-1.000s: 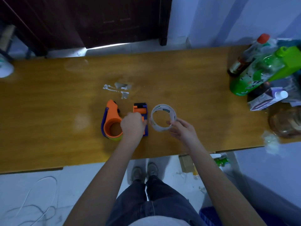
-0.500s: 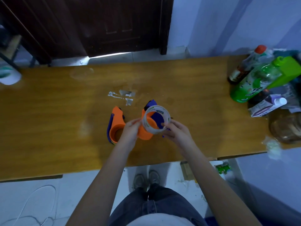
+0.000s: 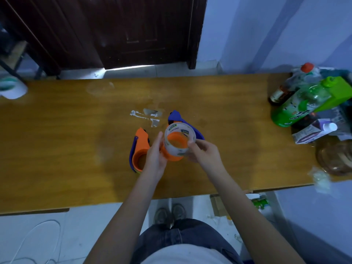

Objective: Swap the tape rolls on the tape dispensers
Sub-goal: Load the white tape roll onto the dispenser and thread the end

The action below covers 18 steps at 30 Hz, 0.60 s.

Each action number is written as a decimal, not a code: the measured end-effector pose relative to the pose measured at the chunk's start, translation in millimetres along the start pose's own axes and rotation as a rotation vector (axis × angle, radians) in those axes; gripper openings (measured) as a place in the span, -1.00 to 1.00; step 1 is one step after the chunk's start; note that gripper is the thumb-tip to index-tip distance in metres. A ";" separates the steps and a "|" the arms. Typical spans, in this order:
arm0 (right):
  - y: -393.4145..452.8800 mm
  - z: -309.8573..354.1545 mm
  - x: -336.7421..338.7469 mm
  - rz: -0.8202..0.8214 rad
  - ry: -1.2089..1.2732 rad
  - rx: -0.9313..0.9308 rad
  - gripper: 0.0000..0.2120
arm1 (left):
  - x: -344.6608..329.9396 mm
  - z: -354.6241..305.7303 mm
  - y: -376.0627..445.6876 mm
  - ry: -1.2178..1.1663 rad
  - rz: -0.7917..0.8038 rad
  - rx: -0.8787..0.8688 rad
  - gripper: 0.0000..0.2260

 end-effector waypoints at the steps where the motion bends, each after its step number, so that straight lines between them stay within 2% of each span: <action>1: -0.8 0.1 -2.9 -0.004 -0.024 0.000 -0.86 | -0.4 -0.6 0.3 -0.007 0.009 -0.008 -0.72; 6: -5.0 -6.5 -15.5 -0.040 -0.097 -0.026 -0.78 | -4.5 -4.9 1.5 -0.054 0.046 -0.040 -0.73; 10: -9.8 -13.4 -18.4 -0.086 -0.093 -0.095 -0.73 | 0.2 -4.0 3.2 -0.003 0.005 -0.042 -0.69; 12: -13.4 -9.9 -21.8 -0.055 -0.243 -0.109 -0.67 | 3.6 -2.9 3.3 0.024 -0.015 -0.024 -0.64; 13: -15.4 -5.4 -21.5 -0.042 -0.406 -0.090 -0.65 | 5.6 -3.1 3.7 0.037 -0.026 -0.019 -0.64; 15: -18.9 19.9 -12.3 -0.130 -0.747 0.065 -0.66 | 11.0 -6.3 4.5 0.080 -0.051 -0.026 -0.63; 16: -21.4 38.9 -5.8 -0.206 -0.836 0.174 -0.70 | 12.1 -8.9 4.4 0.114 -0.051 -0.037 -0.62; 18: -15.9 62.3 3.5 -0.272 -0.840 0.303 -0.73 | 13.4 -14.1 4.9 0.173 -0.048 -0.058 -0.63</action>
Point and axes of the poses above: each hand's wrist, its own y-axis towards the middle knuckle, its own x-axis out of the back of the hand, z = x × y, the point moved 10 cm from there along y, towards the middle knuckle, and after that the axes turned 2 degrees about -z, right-handed, at the moved point
